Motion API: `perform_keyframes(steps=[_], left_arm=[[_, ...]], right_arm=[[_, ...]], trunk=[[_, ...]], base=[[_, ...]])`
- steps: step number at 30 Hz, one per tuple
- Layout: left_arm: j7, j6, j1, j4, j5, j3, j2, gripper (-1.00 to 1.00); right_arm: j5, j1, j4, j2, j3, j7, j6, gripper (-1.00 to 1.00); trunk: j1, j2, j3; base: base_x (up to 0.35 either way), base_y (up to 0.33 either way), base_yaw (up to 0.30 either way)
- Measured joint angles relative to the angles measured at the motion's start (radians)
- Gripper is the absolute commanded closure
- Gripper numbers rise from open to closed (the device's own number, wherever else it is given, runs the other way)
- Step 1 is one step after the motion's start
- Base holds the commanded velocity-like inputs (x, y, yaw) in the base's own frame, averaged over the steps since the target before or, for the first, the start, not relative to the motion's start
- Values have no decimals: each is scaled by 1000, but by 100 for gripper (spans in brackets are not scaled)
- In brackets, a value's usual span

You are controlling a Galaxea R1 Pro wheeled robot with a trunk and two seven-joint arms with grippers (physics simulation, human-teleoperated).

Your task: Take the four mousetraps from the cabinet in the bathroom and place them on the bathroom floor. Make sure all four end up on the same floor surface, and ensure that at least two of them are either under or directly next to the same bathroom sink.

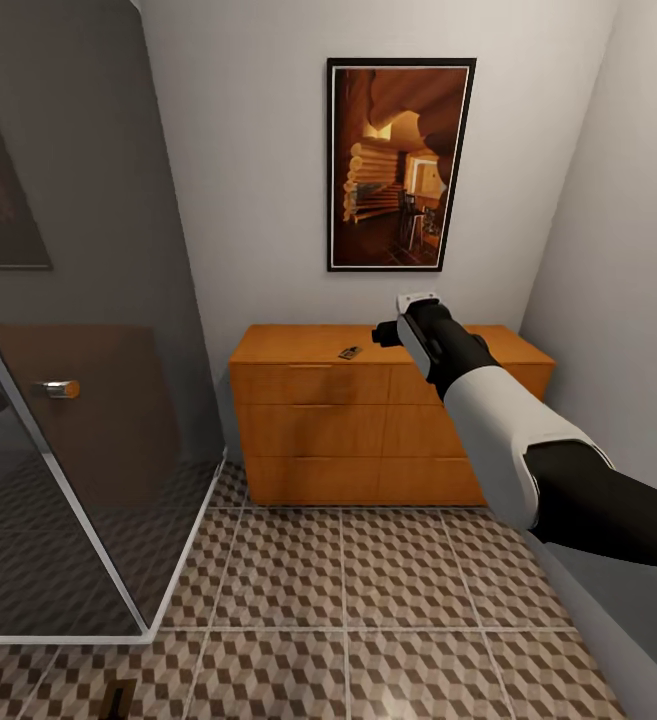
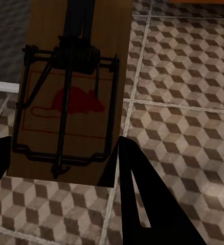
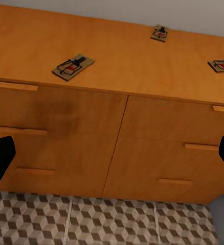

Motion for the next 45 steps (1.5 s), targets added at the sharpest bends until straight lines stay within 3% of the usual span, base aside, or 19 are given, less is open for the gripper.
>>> perform_keyframes(steps=[30,34,45], left_arm=[[0,7,0,0,0,0,0,100],[-1,63,0,0,0,0,-1,100],[-1,74,0,0,0,0,-2,100]], right_arm=[[18,0,23,0,1,-3,-14,-100],[18,0,38,0,1,-2,-14,-100],[18,0,43,0,1,-2,-14,-100]], trunk=[[0,0,0],[0,0,0],[0,0,0]], base=[[19,0,0],[123,0,0],[12,0,0]])
